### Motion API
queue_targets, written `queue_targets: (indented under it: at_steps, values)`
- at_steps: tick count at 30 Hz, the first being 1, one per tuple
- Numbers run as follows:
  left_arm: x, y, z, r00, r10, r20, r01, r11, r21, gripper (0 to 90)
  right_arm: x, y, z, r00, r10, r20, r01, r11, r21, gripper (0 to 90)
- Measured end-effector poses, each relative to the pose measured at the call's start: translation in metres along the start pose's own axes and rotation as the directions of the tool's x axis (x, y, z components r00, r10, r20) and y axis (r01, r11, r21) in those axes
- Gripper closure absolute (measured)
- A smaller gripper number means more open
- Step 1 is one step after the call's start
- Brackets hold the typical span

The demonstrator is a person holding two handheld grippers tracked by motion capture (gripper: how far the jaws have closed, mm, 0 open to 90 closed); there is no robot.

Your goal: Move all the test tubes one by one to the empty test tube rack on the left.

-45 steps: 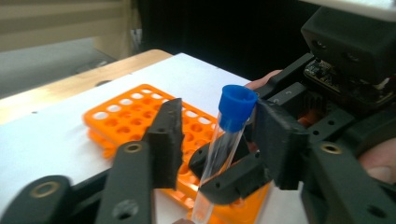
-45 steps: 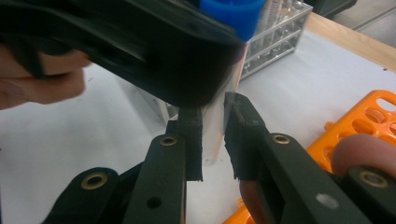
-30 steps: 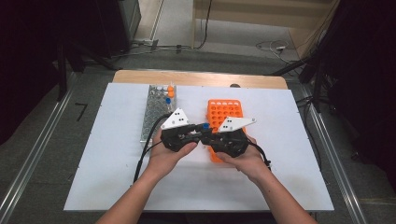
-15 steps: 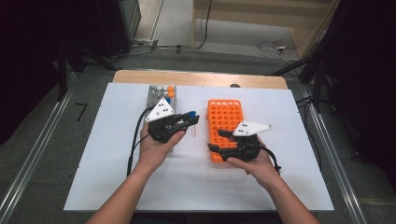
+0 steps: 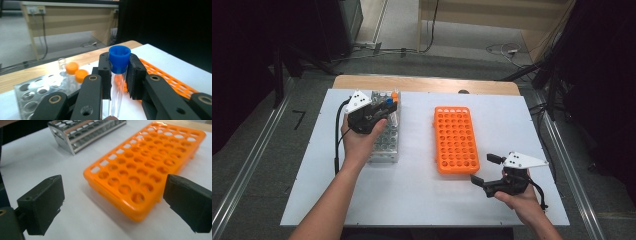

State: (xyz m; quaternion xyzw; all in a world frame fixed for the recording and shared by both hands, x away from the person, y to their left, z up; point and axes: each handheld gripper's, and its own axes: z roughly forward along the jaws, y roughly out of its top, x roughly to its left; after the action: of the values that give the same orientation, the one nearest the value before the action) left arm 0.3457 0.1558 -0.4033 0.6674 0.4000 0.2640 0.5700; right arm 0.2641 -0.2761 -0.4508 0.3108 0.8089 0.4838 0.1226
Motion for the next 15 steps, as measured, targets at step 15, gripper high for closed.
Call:
queue_targets:
  at_steps: [15]
  values:
    - [0.006, -0.025, 0.023, 0.9963, 0.015, -0.084, -0.010, 0.9985, 0.054, 75.9, -0.013, -0.026, -0.021, 0.9984, 0.025, 0.051, -0.026, 0.999, 0.019, 2.3]
